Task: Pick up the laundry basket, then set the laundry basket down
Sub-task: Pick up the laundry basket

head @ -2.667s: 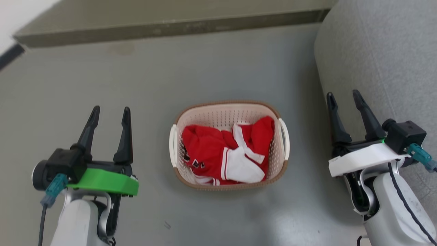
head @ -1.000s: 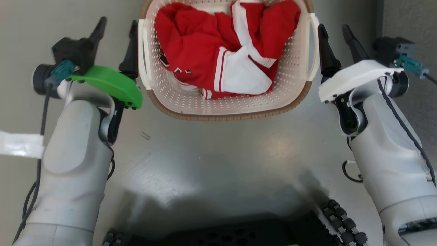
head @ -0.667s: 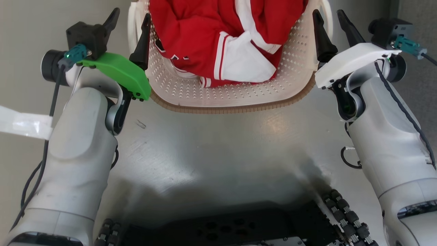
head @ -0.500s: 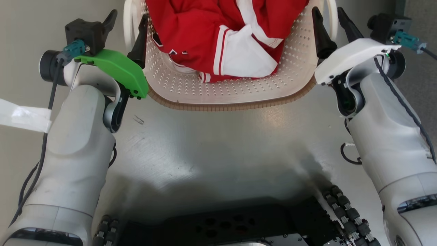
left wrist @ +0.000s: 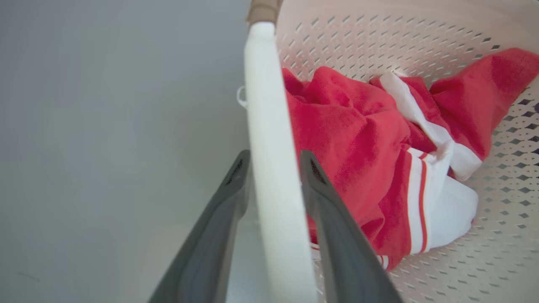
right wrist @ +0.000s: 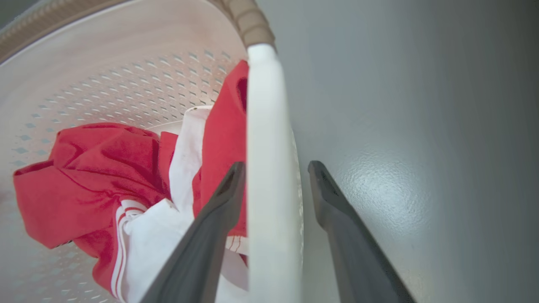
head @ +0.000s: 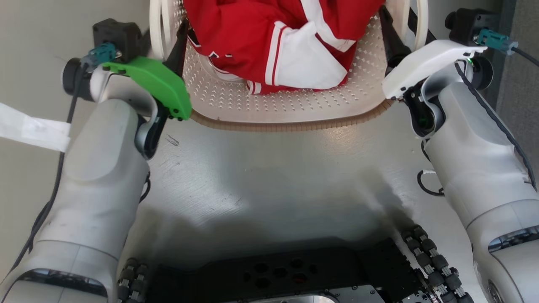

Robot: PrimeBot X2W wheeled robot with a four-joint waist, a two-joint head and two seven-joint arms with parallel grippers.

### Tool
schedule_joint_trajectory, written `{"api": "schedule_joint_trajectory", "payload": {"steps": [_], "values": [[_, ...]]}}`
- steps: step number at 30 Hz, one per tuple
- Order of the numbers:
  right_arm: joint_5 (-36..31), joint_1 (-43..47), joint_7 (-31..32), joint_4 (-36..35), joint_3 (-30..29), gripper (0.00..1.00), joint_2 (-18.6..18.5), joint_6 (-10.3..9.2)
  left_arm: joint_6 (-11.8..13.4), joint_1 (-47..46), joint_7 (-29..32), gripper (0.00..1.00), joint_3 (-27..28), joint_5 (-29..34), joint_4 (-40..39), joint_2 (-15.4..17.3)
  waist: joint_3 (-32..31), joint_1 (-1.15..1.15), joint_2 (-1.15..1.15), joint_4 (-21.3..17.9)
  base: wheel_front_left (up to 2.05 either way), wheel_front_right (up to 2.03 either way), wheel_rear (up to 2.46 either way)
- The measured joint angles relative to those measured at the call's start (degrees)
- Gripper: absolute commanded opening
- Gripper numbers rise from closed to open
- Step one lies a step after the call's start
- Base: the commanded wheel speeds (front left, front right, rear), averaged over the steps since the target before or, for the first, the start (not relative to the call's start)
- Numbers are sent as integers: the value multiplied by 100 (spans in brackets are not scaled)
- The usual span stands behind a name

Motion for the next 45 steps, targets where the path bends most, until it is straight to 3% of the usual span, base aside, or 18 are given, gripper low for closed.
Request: {"api": "schedule_joint_trajectory", "payload": {"steps": [1,2,20,33,45], "values": [[10,-31,-16,18,27,0,-3,0,-1,-24,-20,1,-32,-22,13,-22,2,0,0,9,0,0,0],[12,-63,-31,25,57,0,-4,2,4,-42,-48,0,-42,-58,29,-52,3,0,0,18,0,0,0],[407,-132,-74,490,439,0,48,0,60,-140,-257,0,-539,-472,687,-34,-439,0,0,48,0,0,0],[977,209,-69,608,971,0,32,-1,59,65,-190,0,-877,-895,1085,-56,-1276,0,0,10,0,0,0],[1428,334,345,646,1551,0,-15,-8,59,360,-23,0,-1038,-1376,1296,-59,-2142,0,0,-6,0,0,0]]}}
